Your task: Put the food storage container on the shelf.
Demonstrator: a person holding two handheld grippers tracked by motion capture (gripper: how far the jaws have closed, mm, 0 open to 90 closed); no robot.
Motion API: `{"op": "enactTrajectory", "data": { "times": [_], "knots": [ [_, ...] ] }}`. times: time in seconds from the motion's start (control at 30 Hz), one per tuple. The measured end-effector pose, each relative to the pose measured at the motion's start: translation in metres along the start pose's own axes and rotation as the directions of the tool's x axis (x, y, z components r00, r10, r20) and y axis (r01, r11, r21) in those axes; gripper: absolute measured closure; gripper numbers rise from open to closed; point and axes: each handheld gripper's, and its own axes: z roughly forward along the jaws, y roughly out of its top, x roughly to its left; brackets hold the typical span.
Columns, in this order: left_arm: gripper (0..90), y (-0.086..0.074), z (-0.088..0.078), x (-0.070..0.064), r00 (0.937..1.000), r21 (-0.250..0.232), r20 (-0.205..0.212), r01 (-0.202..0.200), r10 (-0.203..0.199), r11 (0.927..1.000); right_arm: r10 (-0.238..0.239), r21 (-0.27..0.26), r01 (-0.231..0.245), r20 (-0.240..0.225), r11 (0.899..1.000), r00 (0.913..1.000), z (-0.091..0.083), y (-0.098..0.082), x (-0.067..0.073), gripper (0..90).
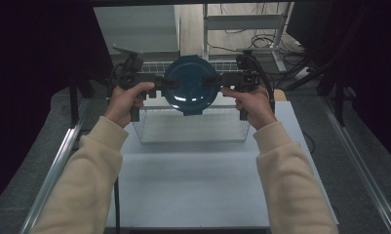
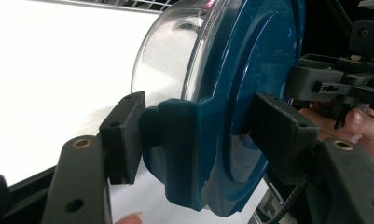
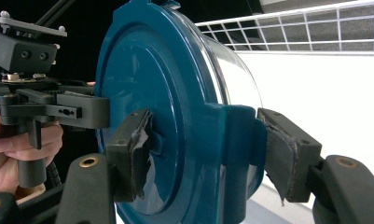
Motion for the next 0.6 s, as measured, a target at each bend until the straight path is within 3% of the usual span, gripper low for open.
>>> {"op": "enactTrajectory", "data": {
  "times": [0.13,0.23,0.43,0.5,0.53,0.6],
  "knots": [
    [37.1,0.007,0.008,0.013,0.9992,0.014,0.007,0.04,-0.04,0.9991,0.022,0.008,-0.022,0.012,1.0,0.9997,0.009,0.005,-0.008,37.3],
    [36.9,0.013,0.017,0.024,0.9978,0.035,0.002,0.067,-0.067,0.9972,0.065,0.034,-0.065,0.015,0.997,0.9978,0.019,0.008,-0.02,37.3],
    [36.7,0.02,0.025,0.032,0.9945,0.014,0.004,0.105,-0.105,0.9944,0.122,0.036,-0.122,0.012,0.992,0.9924,0.027,0.01,-0.031,36.9],
    [36.4,0.022,0.029,0.036,0.992,-0.007,0.002,0.126,-0.126,0.992,0.167,0.036,-0.167,0.004,0.985,0.9859,0.031,0.013,-0.039,36.6],
    [36.2,0.022,0.029,0.036,0.992,-0.007,0.002,0.126,-0.126,0.992,0.167,0.036,-0.167,0.004,0.985,0.9859,0.031,0.013,-0.039,36.6],
    [36.0,0.023,0.033,0.04,0.989,-0.019,0.008,0.148,-0.148,0.9888,0.223,0.033,-0.223,0.002,0.974,0.9748,0.035,0.015,-0.047,36.2]
  ]
}}
